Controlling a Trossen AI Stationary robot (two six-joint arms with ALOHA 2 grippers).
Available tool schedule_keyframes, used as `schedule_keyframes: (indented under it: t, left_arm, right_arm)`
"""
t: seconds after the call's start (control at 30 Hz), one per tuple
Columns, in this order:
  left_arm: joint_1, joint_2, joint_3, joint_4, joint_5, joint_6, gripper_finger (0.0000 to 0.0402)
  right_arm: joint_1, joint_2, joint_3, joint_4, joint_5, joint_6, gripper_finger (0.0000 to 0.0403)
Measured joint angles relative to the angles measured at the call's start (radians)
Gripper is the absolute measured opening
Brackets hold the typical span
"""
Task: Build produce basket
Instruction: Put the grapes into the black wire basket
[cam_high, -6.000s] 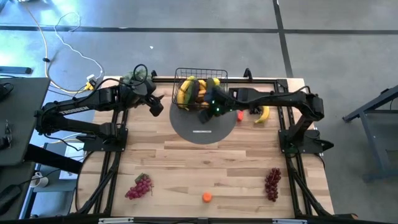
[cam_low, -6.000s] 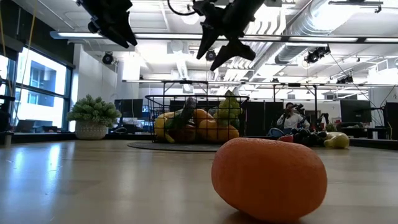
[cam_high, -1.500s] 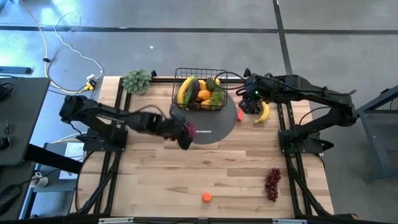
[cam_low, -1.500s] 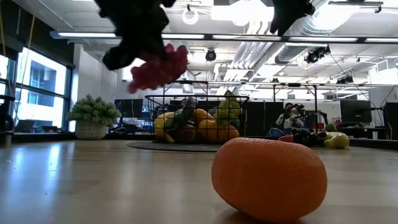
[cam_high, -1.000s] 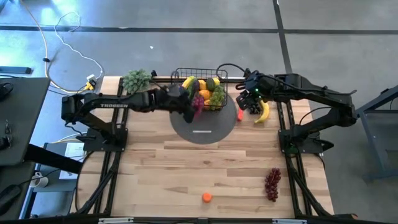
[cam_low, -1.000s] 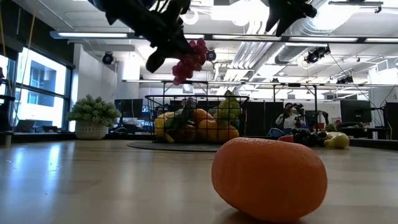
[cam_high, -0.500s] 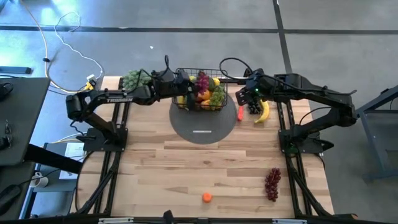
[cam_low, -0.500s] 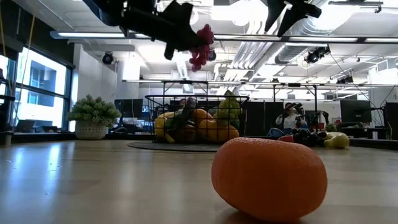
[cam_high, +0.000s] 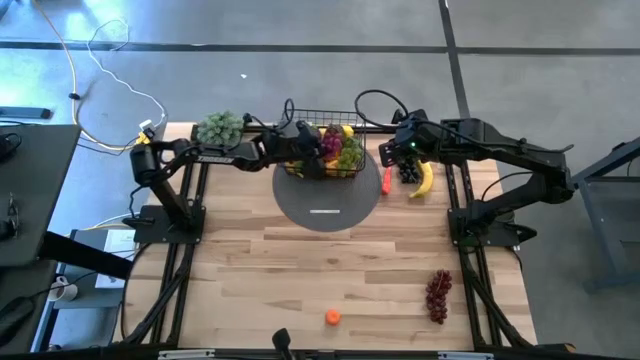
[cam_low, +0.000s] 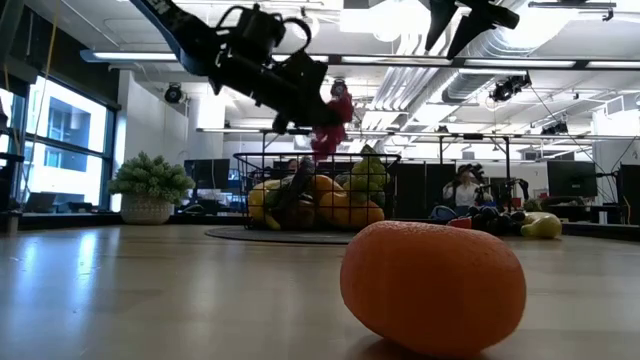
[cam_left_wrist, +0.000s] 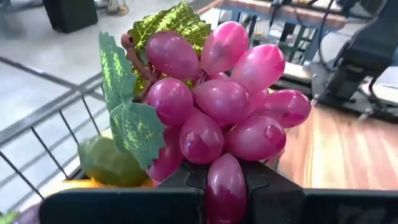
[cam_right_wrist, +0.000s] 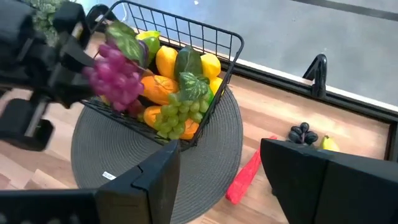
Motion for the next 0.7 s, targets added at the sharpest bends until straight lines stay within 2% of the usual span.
schedule_keyframes:
  t: [0.3, 0.5, 0.7]
  left_arm:
    - [0.0, 0.07, 0.0, 0.01, -0.01, -0.038, 0.0033]
    - [0.0, 0.08, 0.0, 0.02, -0.009, -0.024, 0.0044]
    - [0.0, 0.08, 0.0, 0.014, 0.011, -0.02, 0.0084]
  right_arm:
    - [0.002, 0.001, 0.0, -0.01, -0.113, 0.027, 0.0204]
    - [0.002, 0.008, 0.0, -0.077, -0.123, 0.106, 0.0204]
    - [0.027, 0.038, 0.001, -0.126, -0.124, 0.165, 0.0204]
